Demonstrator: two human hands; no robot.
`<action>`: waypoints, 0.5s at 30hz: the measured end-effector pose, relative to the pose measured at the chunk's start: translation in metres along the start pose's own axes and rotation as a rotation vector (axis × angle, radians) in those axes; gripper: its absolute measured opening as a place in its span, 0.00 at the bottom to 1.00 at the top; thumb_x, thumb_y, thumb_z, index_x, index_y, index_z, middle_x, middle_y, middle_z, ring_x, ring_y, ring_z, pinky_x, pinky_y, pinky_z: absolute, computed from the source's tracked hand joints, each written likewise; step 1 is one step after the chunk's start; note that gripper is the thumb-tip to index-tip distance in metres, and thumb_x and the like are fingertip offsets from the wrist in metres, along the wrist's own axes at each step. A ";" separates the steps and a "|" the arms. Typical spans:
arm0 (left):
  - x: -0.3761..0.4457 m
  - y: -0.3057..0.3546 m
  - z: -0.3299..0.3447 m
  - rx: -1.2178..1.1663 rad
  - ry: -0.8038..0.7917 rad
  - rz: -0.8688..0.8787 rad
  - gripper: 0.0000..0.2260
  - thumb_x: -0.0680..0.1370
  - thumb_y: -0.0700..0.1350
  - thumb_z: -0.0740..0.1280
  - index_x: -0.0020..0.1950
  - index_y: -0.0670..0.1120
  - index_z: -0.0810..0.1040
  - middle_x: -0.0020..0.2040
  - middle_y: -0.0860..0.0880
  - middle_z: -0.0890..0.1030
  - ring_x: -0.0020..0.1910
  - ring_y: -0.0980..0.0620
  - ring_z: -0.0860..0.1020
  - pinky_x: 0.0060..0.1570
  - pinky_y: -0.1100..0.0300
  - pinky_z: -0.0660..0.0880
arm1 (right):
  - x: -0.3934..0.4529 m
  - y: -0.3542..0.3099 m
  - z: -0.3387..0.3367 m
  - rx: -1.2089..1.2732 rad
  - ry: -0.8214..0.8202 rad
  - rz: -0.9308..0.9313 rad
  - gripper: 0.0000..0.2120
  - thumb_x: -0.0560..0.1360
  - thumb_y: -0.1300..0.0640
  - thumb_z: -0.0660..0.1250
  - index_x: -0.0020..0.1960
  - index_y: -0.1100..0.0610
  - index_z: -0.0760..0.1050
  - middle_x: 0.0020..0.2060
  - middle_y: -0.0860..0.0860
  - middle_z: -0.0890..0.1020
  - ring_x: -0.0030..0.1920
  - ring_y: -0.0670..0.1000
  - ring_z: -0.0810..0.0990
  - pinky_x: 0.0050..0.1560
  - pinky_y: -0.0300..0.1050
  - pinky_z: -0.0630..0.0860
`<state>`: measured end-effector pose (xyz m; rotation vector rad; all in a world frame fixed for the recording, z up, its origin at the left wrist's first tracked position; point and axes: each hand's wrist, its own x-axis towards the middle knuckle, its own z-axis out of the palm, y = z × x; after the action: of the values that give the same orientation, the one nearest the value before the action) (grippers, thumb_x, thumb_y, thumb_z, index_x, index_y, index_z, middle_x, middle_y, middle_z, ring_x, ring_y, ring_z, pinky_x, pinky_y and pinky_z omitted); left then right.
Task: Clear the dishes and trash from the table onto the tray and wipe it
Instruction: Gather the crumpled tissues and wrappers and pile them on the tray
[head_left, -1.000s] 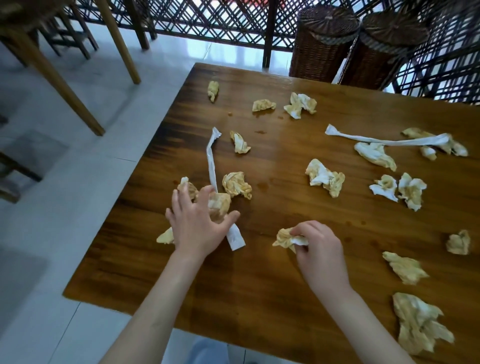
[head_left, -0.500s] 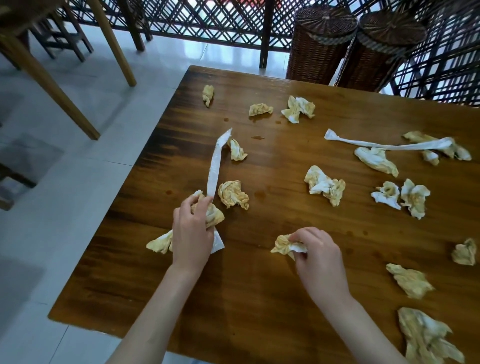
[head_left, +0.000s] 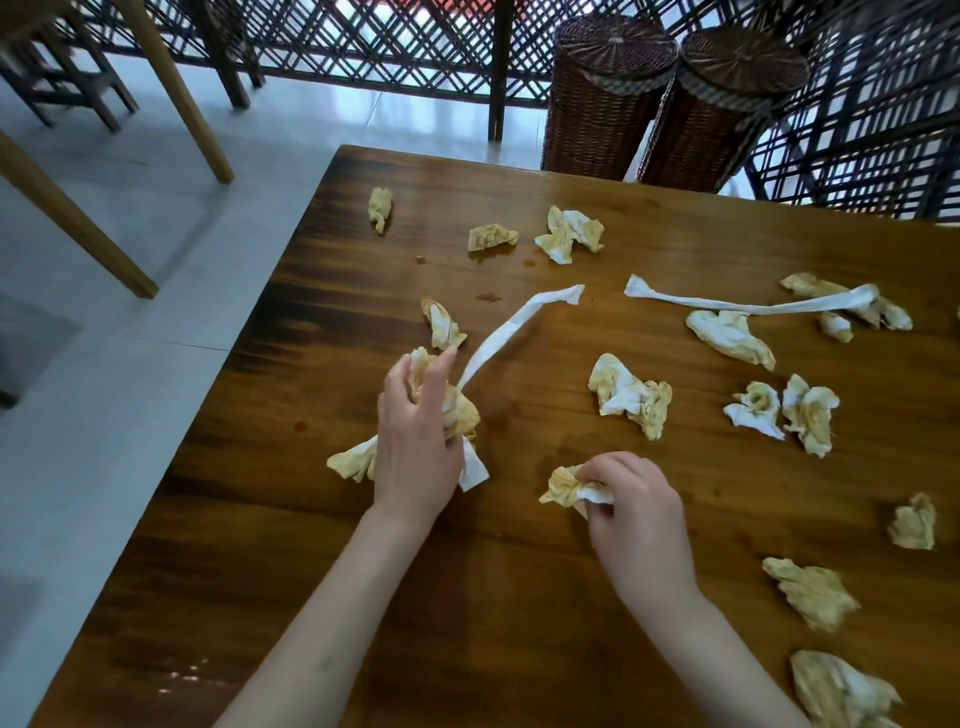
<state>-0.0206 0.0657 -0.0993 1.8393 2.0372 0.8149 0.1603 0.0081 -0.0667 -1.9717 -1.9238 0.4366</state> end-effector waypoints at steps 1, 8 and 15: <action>0.001 0.000 0.003 0.038 -0.034 -0.009 0.36 0.70 0.37 0.73 0.71 0.57 0.60 0.71 0.43 0.61 0.68 0.42 0.64 0.58 0.51 0.71 | 0.003 0.001 0.000 -0.005 0.004 0.002 0.13 0.66 0.71 0.73 0.46 0.58 0.82 0.44 0.50 0.82 0.48 0.49 0.79 0.47 0.36 0.71; 0.006 -0.007 0.016 0.206 -0.061 0.035 0.28 0.70 0.57 0.71 0.68 0.55 0.68 0.60 0.46 0.74 0.56 0.47 0.71 0.52 0.55 0.72 | 0.022 0.006 0.000 -0.004 0.049 0.027 0.13 0.66 0.72 0.72 0.46 0.58 0.81 0.44 0.51 0.82 0.49 0.50 0.79 0.49 0.38 0.72; 0.020 0.000 0.013 0.068 -0.091 0.074 0.28 0.68 0.35 0.74 0.65 0.52 0.75 0.55 0.46 0.78 0.51 0.49 0.74 0.46 0.60 0.75 | 0.044 0.006 0.000 -0.020 0.120 0.065 0.14 0.66 0.72 0.72 0.48 0.58 0.81 0.46 0.51 0.81 0.50 0.50 0.78 0.51 0.37 0.69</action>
<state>-0.0163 0.0885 -0.1065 1.9620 1.9740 0.6748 0.1667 0.0522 -0.0682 -2.0295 -1.8020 0.3090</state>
